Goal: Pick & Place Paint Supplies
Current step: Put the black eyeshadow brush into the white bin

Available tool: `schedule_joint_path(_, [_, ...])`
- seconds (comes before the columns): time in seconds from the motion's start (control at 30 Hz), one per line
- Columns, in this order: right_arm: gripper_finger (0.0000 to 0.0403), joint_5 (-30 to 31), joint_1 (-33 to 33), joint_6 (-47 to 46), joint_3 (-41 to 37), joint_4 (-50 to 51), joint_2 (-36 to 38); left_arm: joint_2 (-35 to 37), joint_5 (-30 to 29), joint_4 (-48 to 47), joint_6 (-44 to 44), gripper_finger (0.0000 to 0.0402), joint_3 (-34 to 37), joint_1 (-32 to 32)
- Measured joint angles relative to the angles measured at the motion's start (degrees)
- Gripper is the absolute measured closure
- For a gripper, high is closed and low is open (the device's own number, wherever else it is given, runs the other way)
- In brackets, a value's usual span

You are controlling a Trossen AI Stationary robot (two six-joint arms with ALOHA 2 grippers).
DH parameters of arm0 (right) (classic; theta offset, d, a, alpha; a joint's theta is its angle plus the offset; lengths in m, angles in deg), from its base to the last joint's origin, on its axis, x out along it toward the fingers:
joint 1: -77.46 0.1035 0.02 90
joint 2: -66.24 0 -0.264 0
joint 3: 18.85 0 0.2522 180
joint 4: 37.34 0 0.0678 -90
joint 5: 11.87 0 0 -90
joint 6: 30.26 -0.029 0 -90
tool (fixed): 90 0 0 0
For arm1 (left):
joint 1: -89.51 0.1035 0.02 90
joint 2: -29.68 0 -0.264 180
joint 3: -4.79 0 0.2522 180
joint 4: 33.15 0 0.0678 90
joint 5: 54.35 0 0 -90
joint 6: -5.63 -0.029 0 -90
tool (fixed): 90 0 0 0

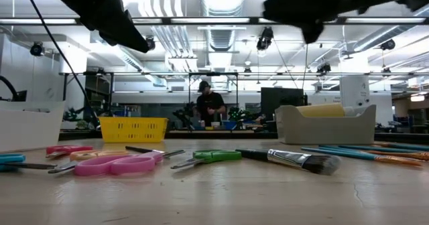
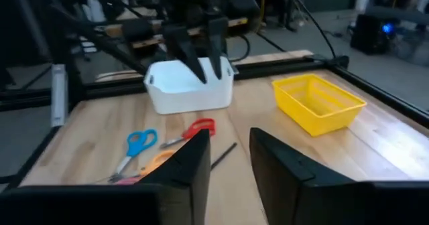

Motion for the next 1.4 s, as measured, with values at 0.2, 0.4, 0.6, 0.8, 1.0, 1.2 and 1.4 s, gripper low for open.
schedule_joint_path(0.2, [0.0301,0.17,0.26,-1.39,-6.8,0.12,9.69,0.0,0.0,-0.09,0.0,0.031,0.0,0.0])
schedule_joint_path(0.4, [0.0301,0.04,0.28,-2.03,-9.9,0.06,14.7,0.0,0.0,-0.09,0.0,0.031,0.0,0.0])
schedule_joint_path(0.6, [0.0301,-0.01,0.28,-2.21,-10.67,0.02,16.12,0.0,0.0,-0.11,0.0,0.031,0.0,0.0])
schedule_joint_path(0.8, [0.0301,-0.01,0.28,-1.99,-10.79,0.07,15.95,0.0,0.0,-0.11,0.0,0.031,0.0,0.0])
schedule_joint_path(1.0, [0.0301,-0.01,0.28,-1.97,-9.9,0.06,14.67,0.0,0.01,-0.11,0.0,0.031,0.0,0.0])
schedule_joint_path(1.2, [0.0301,-0.01,0.28,-1.99,-9.94,0.13,14.53,0.0,0.0,-0.11,0.0,0.031,0.0,0.0])
schedule_joint_path(1.4, [0.0301,-0.01,0.28,-1.97,-9.94,0.09,14.53,0.0,0.0,-0.11,0.0,0.031,0.0,0.0])
